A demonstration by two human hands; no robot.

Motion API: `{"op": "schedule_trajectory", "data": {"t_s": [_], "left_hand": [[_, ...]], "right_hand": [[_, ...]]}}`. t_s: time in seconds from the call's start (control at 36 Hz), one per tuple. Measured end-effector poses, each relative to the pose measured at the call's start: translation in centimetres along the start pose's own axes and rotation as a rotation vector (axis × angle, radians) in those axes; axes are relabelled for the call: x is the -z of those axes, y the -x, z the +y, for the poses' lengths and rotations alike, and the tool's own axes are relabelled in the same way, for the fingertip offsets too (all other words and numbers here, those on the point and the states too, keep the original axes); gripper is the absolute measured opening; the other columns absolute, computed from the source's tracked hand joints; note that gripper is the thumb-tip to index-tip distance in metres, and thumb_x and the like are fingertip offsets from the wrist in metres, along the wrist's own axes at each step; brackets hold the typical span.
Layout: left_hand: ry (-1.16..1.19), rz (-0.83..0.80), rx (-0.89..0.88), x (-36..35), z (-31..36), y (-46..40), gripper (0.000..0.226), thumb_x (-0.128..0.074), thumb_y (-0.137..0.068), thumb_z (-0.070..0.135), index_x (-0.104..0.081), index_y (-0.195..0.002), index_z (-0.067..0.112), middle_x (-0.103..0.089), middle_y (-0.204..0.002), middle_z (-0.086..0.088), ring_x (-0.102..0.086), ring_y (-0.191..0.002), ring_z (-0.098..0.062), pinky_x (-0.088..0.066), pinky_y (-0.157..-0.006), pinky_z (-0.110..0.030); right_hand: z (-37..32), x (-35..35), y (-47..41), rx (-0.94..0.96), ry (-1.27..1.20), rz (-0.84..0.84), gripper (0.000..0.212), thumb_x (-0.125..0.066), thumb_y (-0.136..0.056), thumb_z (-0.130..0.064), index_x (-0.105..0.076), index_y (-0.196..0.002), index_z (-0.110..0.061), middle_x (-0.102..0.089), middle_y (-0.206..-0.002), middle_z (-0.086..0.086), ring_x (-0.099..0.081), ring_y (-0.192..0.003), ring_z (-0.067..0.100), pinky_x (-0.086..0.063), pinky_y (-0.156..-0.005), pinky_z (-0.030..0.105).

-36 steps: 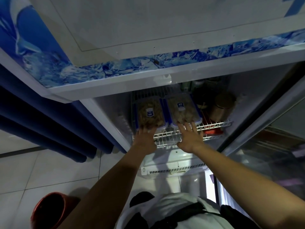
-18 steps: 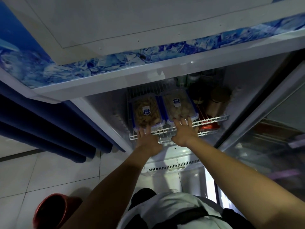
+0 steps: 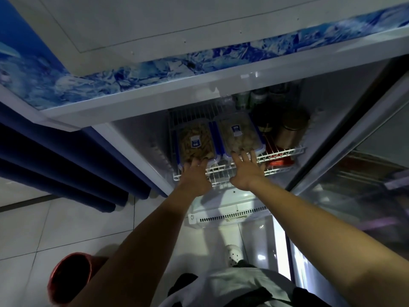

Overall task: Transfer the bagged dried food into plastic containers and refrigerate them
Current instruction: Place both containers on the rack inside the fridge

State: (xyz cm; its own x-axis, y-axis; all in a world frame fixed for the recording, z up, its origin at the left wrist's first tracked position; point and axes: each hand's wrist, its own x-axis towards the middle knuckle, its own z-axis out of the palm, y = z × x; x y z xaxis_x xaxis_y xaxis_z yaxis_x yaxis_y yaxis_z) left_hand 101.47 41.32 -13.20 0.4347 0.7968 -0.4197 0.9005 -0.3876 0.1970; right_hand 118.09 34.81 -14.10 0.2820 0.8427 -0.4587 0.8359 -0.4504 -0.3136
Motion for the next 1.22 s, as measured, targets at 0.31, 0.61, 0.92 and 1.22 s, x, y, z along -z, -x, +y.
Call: {"op": "schedule_trajectory", "data": {"t_s": [0.31, 0.61, 0.92, 1.22], "left_hand": [[-0.001, 0.035, -0.027, -1.1, -0.2, -0.3, 0.096, -0.069, -0.080, 0.035, -0.013, -0.157, 0.026, -0.015, -0.158, -0.009, -0.016, -0.143, -0.041, -0.022, -0.119, -0.050], [-0.061, 0.243, -0.255, -2.1, -4.7, 6.8, 0.091, -0.050, -0.092, 0.061, 0.008, -0.157, 0.034, 0.009, -0.167, -0.006, 0.004, -0.153, -0.037, -0.004, -0.122, -0.055], [0.012, 0.192, -0.400, -4.0, -9.6, 18.3, 0.087, -0.047, -0.093, 0.064, 0.005, -0.157, 0.037, 0.016, -0.166, -0.002, 0.014, -0.153, -0.030, 0.007, -0.122, -0.051], [0.057, 0.117, -0.532, -5.2, -8.4, 27.5, 0.088, -0.050, -0.092, 0.064, 0.006, -0.156, 0.042, 0.018, -0.166, -0.001, 0.013, -0.153, -0.030, 0.007, -0.121, -0.049]], "right_hand": [[-0.2, -0.7, -0.3, -0.008, 0.066, 0.012, 0.096, -0.060, -0.089, -0.045, 0.007, -0.157, -0.032, 0.010, -0.166, 0.000, 0.021, -0.149, 0.031, -0.004, -0.119, 0.060], [0.0, -3.1, 9.0, 0.000, 0.058, 0.159, 0.091, -0.055, -0.090, -0.050, 0.006, -0.157, -0.034, 0.017, -0.165, -0.005, 0.021, -0.150, 0.023, 0.000, -0.117, 0.063], [-5.3, -8.8, 25.2, -0.075, -0.059, 0.366, 0.080, -0.055, -0.090, -0.049, -0.008, -0.154, -0.043, 0.005, -0.166, -0.006, 0.010, -0.152, 0.021, -0.005, -0.118, 0.053], [-8.0, -10.0, 39.0, -0.142, -0.104, 0.496, 0.071, -0.050, -0.090, -0.056, -0.019, -0.153, -0.043, -0.007, -0.166, -0.007, 0.004, -0.153, 0.021, -0.008, -0.119, 0.054]]}}
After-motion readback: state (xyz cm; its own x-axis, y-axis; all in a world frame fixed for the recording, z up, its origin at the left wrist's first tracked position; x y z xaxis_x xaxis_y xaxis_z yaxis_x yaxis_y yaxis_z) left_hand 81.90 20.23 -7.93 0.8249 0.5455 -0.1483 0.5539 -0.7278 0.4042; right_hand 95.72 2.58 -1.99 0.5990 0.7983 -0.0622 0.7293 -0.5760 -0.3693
